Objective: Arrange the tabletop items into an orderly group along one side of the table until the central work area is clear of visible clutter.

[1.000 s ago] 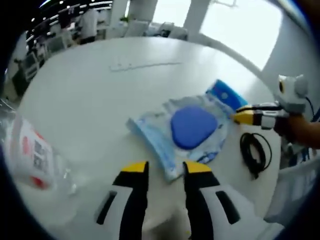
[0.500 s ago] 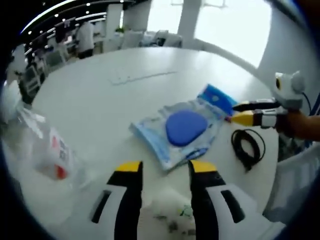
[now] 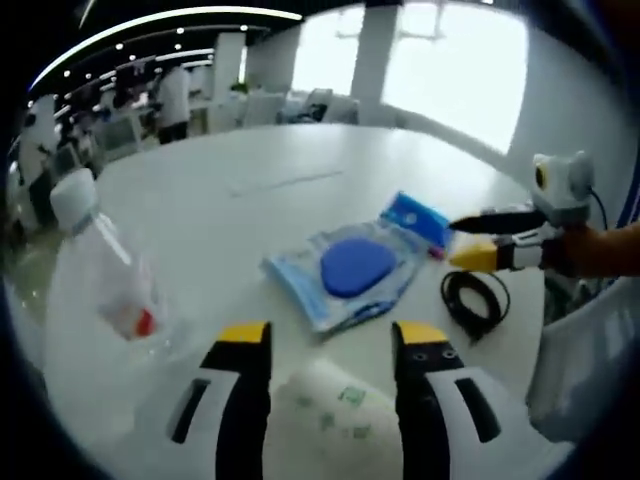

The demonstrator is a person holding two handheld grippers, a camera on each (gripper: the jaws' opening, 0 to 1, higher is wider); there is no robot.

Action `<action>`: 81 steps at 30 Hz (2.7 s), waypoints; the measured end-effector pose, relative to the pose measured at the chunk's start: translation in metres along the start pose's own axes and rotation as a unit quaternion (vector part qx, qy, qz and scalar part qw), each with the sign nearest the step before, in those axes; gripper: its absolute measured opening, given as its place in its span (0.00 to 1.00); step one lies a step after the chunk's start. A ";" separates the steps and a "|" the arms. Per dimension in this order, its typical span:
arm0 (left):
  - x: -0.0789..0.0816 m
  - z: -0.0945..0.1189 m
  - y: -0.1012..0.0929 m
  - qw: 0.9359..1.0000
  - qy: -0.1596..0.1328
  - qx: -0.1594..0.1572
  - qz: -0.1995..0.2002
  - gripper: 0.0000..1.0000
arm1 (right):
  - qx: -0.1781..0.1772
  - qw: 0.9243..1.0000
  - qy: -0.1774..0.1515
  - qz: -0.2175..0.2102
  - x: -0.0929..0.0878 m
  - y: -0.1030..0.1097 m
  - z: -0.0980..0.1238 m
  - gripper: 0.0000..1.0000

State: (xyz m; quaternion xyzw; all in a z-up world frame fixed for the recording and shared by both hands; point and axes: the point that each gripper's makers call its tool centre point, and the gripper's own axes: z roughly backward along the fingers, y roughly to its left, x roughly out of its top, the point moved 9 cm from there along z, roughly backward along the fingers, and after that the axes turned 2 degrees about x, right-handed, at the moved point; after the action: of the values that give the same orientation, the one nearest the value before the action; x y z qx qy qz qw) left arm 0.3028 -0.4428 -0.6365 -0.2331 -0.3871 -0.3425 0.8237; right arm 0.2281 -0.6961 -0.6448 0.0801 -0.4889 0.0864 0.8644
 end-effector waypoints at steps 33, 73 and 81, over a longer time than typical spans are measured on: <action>-0.031 0.096 -0.029 0.998 -0.043 0.038 -0.036 0.77 | 0.114 0.986 -0.008 0.124 -0.001 0.076 -0.015 0.87; -0.057 0.146 -0.065 0.994 -0.062 0.080 -0.036 0.98 | 0.178 0.959 0.011 0.218 -0.009 0.133 -0.055 0.59; -0.059 0.146 -0.072 0.991 -0.061 0.100 -0.063 0.94 | 0.174 0.960 0.011 0.220 -0.009 0.140 -0.057 0.43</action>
State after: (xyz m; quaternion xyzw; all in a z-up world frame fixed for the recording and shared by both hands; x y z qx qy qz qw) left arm 0.1518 -0.3722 -0.5888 -0.1448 -0.4831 -0.3383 0.7945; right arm 0.2391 -0.5482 -0.6734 0.1191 -0.4627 0.3588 0.8019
